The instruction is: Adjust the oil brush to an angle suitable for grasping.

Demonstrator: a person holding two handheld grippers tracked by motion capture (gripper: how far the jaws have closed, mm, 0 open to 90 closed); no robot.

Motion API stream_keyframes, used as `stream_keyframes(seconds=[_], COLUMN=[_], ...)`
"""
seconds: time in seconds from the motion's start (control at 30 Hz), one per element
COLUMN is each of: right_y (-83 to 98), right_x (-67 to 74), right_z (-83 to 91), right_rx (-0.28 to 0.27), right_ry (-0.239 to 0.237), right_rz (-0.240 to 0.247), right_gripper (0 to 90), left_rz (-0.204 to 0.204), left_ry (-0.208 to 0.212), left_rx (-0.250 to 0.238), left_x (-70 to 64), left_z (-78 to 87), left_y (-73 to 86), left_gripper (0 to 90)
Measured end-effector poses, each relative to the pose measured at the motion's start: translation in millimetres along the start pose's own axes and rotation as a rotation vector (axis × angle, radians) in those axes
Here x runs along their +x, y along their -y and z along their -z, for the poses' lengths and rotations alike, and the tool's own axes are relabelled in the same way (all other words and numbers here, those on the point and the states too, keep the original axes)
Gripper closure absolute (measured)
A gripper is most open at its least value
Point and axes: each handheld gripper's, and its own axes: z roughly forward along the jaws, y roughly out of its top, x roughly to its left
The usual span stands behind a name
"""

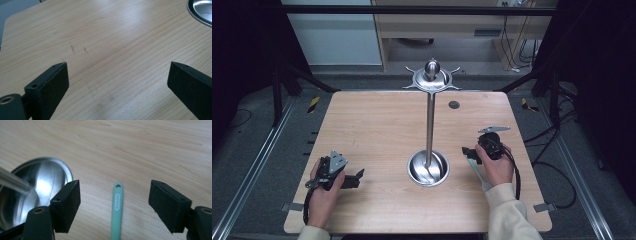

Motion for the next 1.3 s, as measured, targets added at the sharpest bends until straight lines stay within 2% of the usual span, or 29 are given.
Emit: stream_keyframes(seconds=[0.1, 0.17, 0.2, 0.27, 0.37, 0.4, 0.43, 0.6, 0.67, 0.7, 0.73, 0.77, 0.8, 0.87, 0.97, 1.0, 1.07, 1.2, 1.3], right_y=[4.2, 5.3, 5.8, 5.8, 5.1, 5.1, 4.6, 4.4, 4.5, 4.7, 4.7, 5.4, 6.3, 7.0, 8.6, 8.7, 9.1, 12.2, 12.3], right_x=[5.5, 9.8, 12.4, 16.3, 20.7, 20.7, 23.0, 24.1, 23.2, 20.8, 20.8, 19.4, 19.6, 20.3, 23.5, 24.5, 24.4, 25.2, 25.2], right_z=[-2.3, -6.0, -8.3, -12.6, -20.0, -20.0, -24.0, -28.3, -28.9, -29.3, -29.3, -30.5, -31.7, -32.5, -35.5, -36.8, -38.0, -43.8, -44.5], right_rx=[-0.022, -0.032, -0.034, -0.027, 0.002, 0.002, 0.038, 0.065, 0.067, 0.064, 0.064, 0.082, 0.089, 0.099, 0.109, 0.113, 0.114, 0.164, 0.171], right_ry=[0.004, 0.04, 0.05, 0.026, -0.028, -0.028, -0.015, -0.007, -0.002, 0.007, 0.007, 0.009, 0.008, 0.007, 0.025, 0.033, 0.034, 0.046, 0.048], right_rz=[0.076, 0.177, 0.207, 0.238, 0.239, 0.239, 0.237, 0.243, 0.236, 0.245, 0.245, 0.242, 0.251, 0.262, 0.291, 0.279, 0.272, 0.26, 0.256], right_gripper=[26.4, 26.4, 26.4, 26.8, 27.5, 27.5, 28.4, 32.6, 39.7, 51.9, 51.9, 62.1, 67.7, 70.9, 83.4, 88.6, 90.0, 90.0, 90.0], left_rz=[-0.001, 0.0, 0.001, -0.001, -0.002, -0.003, -0.003, -0.006, -0.006, -0.005, -0.006, -0.006, -0.007, -0.007, -0.009, -0.01, -0.01, -0.01, -0.011], left_ry=[0.005, 0.009, 0.011, 0.014, 0.013, 0.014, 0.013, 0.016, 0.016, 0.017, 0.018, 0.019, 0.018, 0.019, 0.02, 0.02, 0.02, 0.021, 0.02], left_rx=[0.0, -0.002, -0.002, 0.002, -0.001, 0.0, 0.0, 0.003, 0.003, 0.003, 0.004, 0.003, 0.002, 0.002, 0.003, 0.005, 0.007, 0.007, 0.006], left_x=[-0.3, -0.3, -0.4, -0.6, -0.8, -0.8, -0.9, -1.3, -1.1, -1.0, -0.9, -0.9, -1.1, -1.4, -1.8, -1.8, -1.8, -1.9, -1.9], left_z=[0.5, 0.3, -0.2, -1.0, -0.4, -0.2, -0.3, -1.2, -1.3, -1.2, -1.0, -0.9, -0.7, -0.9, -1.2, -1.2, -1.4, -1.4, -1.2], left_y=[-0.2, -0.3, -0.2, 0.0, -0.2, -0.3, -0.3, -0.6, -0.6, -0.5, -0.4, -0.4, -0.4, -0.5, -0.6, -0.6, -0.6, -0.6, -0.6], left_gripper=[3.2, 3.1, 3.2, 3.2, 3.1, 3.1, 3.1, 3.1, 3.1, 3.1, 3.1, 3.1, 3.1, 3.1, 3.1, 3.1, 3.1, 3.1, 3.1])
